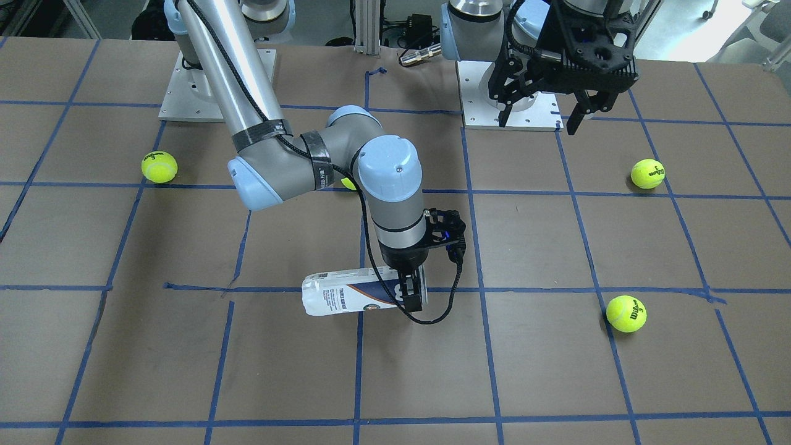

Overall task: Lift up tennis ball bucket
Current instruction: 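Lower the can and lay it on its side on the table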

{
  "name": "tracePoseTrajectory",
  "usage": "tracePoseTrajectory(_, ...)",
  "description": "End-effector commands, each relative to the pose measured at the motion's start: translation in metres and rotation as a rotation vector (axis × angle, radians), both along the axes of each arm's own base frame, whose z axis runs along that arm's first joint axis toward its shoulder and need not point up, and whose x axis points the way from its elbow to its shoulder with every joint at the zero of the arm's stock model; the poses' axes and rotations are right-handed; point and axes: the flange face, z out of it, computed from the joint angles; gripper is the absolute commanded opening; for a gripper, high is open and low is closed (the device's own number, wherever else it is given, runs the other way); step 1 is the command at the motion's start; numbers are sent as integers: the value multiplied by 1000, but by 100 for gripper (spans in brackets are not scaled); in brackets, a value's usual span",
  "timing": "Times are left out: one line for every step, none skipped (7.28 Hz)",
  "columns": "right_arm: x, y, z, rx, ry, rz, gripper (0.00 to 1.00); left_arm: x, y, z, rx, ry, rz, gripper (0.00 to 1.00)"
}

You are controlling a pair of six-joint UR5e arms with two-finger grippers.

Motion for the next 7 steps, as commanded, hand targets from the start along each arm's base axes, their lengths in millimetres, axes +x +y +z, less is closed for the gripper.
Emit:
tracePoseTrajectory(7,4,-15,21,-1,4,80,0,0,0,0,-1,-1,100)
tracePoseTrajectory(9,2,-18,14,-8,2,83,0,0,0,0,-1,-1,100)
tracePoseTrajectory(11,3,-19,24,-40,-12,100,0,0,0,0,-2,1,100)
tracePoseTrajectory(12,3,-16,34,-56,-55,100,0,0,0,0,-2,1,100)
tracePoseTrajectory(12,3,-18,44,-60,-85,100,0,0,0,0,-4,-1,100)
tracePoseTrajectory(15,5,-17,57,-83,-77,100,0,1,1,-2,-4,1,100)
tracePoseTrajectory(19,8,-10,63,-115,-67,100,0,1,1,0,-4,-1,100)
